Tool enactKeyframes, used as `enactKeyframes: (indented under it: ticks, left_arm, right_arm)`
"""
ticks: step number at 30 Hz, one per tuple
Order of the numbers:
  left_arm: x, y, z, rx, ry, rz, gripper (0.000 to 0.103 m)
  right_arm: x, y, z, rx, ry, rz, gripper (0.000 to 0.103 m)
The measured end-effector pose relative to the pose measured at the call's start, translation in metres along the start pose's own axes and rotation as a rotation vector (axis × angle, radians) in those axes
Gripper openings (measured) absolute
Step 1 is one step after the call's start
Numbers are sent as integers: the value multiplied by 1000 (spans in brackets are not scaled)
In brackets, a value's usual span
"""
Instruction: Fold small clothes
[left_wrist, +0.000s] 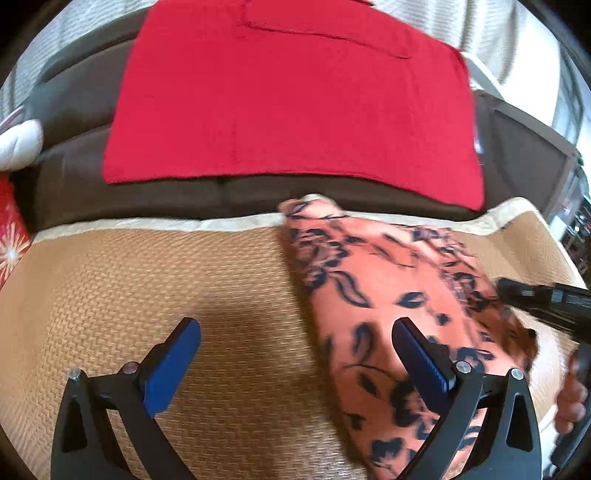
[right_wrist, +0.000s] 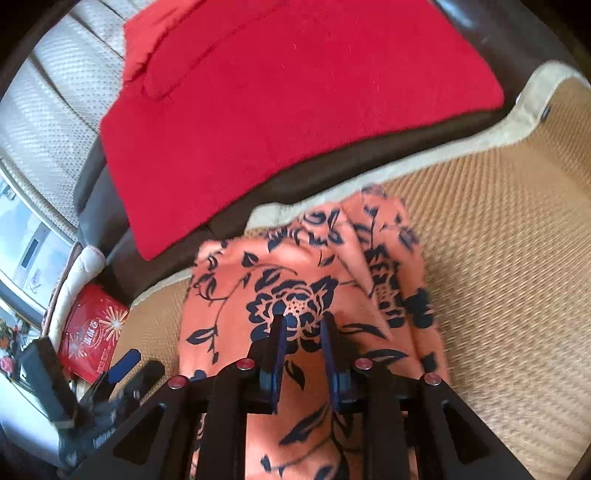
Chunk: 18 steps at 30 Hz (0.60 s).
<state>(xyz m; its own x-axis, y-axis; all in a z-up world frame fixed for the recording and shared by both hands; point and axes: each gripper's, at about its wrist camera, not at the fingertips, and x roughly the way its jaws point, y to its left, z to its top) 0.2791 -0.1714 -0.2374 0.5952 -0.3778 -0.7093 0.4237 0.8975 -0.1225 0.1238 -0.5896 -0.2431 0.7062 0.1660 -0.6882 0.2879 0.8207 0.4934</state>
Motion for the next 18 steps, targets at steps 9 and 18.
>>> enactKeyframes:
  ticks: [9, 18]
  left_arm:
    - [24, -5, -12, 48, 109, 36, 103]
    - [-7, -23, -14, 80, 60, -67, 103]
  right_arm:
    - [7, -25, -11, 77, 101, -34, 21]
    - [0, -13, 29, 34, 1, -56, 23]
